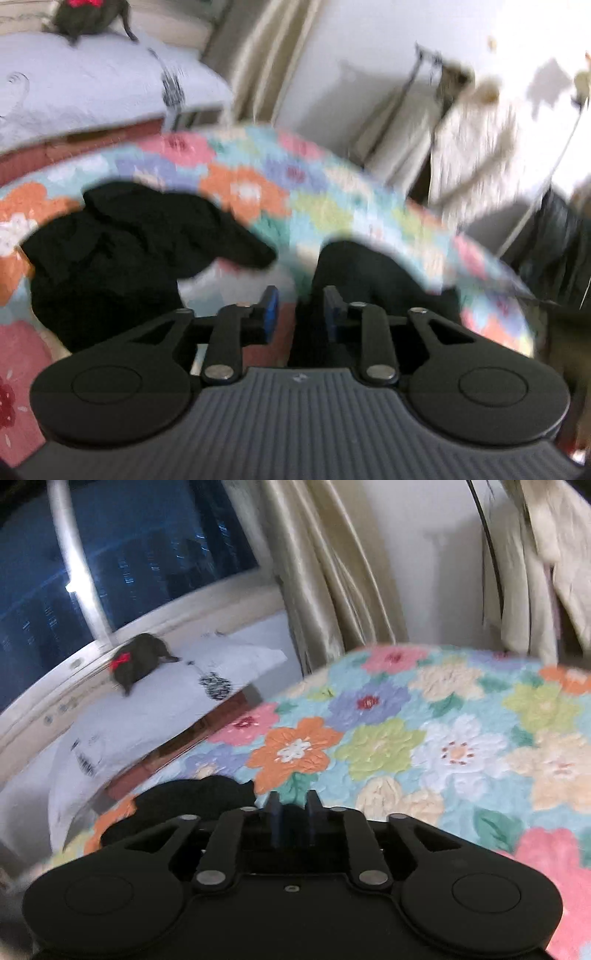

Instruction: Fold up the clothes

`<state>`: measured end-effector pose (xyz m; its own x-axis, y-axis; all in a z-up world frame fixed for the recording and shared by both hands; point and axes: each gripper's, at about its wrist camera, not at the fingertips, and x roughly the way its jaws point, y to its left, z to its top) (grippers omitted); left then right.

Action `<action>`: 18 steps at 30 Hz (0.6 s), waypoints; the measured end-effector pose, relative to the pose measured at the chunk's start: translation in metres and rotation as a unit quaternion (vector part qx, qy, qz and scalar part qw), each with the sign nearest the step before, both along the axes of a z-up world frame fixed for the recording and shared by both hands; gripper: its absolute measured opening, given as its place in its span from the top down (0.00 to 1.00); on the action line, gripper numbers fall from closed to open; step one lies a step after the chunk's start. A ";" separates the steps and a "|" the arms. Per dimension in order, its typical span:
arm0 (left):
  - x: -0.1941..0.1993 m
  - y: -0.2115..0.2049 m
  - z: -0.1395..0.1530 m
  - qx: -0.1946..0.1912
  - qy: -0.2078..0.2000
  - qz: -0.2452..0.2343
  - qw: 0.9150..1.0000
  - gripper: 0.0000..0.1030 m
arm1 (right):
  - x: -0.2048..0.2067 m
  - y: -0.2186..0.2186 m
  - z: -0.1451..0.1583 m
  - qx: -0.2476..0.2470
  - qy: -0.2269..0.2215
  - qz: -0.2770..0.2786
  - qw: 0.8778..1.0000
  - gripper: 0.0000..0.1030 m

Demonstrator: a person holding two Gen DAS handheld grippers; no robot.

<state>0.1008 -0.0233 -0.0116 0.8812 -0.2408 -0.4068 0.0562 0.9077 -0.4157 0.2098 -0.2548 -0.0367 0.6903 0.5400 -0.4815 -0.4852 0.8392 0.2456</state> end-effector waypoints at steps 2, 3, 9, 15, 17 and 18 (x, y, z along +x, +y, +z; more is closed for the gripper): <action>0.000 -0.009 0.006 0.002 -0.025 -0.026 0.999 0.58 | -0.032 0.006 -0.016 -0.034 0.007 0.023 0.999 0.69; 0.000 -0.014 0.008 0.003 -0.037 -0.041 0.998 0.57 | -0.049 0.010 -0.024 -0.051 0.010 0.034 0.998 0.69; 0.038 -0.063 -0.032 0.098 0.089 -0.093 0.987 0.54 | -0.121 0.026 -0.068 -0.092 0.023 0.096 0.991 0.61; 0.051 -0.044 -0.050 0.054 0.140 -0.052 0.987 0.50 | -0.132 -0.009 -0.054 0.024 0.048 0.077 0.996 0.57; 0.051 -0.042 -0.051 0.060 0.142 -0.044 0.987 0.46 | -0.136 -0.032 -0.042 0.064 0.035 0.056 0.996 0.45; 0.052 -0.041 -0.052 0.056 0.142 -0.043 0.987 0.45 | -0.138 -0.044 -0.037 0.083 0.026 0.043 0.995 0.26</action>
